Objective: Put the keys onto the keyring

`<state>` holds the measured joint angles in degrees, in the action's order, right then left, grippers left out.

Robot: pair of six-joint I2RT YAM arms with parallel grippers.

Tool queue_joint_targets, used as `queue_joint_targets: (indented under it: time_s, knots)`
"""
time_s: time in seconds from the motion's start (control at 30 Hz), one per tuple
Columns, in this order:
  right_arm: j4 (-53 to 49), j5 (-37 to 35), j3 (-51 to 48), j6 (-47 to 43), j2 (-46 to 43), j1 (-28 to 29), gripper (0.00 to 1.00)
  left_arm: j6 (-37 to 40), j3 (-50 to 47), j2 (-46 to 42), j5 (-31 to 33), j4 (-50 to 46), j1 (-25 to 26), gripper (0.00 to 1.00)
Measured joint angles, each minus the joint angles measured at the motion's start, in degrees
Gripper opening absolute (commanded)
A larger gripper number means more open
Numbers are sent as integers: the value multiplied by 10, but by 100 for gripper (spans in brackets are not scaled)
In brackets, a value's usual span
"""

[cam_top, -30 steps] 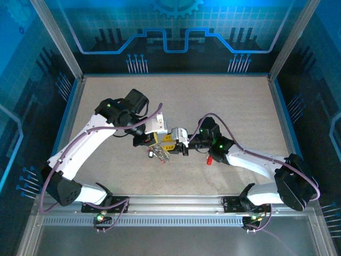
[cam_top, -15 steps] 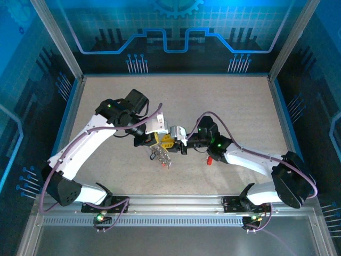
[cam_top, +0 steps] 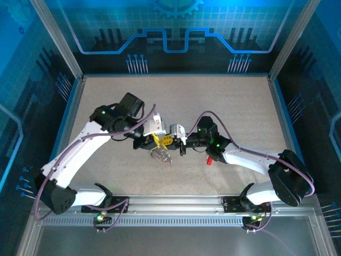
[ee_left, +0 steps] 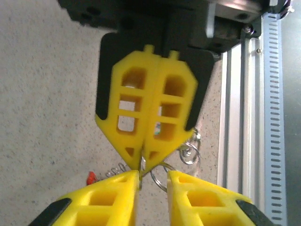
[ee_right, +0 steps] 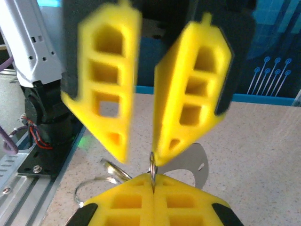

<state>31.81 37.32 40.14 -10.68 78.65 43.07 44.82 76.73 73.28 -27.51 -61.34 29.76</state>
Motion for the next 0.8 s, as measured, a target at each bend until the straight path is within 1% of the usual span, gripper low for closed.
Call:
queue_joint_targets:
  time_s: [0.17, 0.23, 0.3, 0.47, 0.7, 0.8]
  knots:
    - [47, 0, -38, 5, -14, -5, 0, -11, -79, -103, -47, 73, -51, 30]
    - [69, 0, -49, 7, -20, -5, 0, -16, -111, -134, -60, 103, -54, 34]
    - [89, 0, -57, 8, -23, -5, 0, -26, -142, -156, -69, 135, -54, 37]
    - [130, 3, -65, 8, -27, -5, 0, -50, -192, -174, -80, 208, -54, 38]
    - [151, 7, -66, 8, -30, -5, 0, -59, -199, -173, -112, 263, -54, 36]
    - [152, 8, -66, 6, -30, -4, 0, -57, -204, -170, -120, 282, -50, 33]
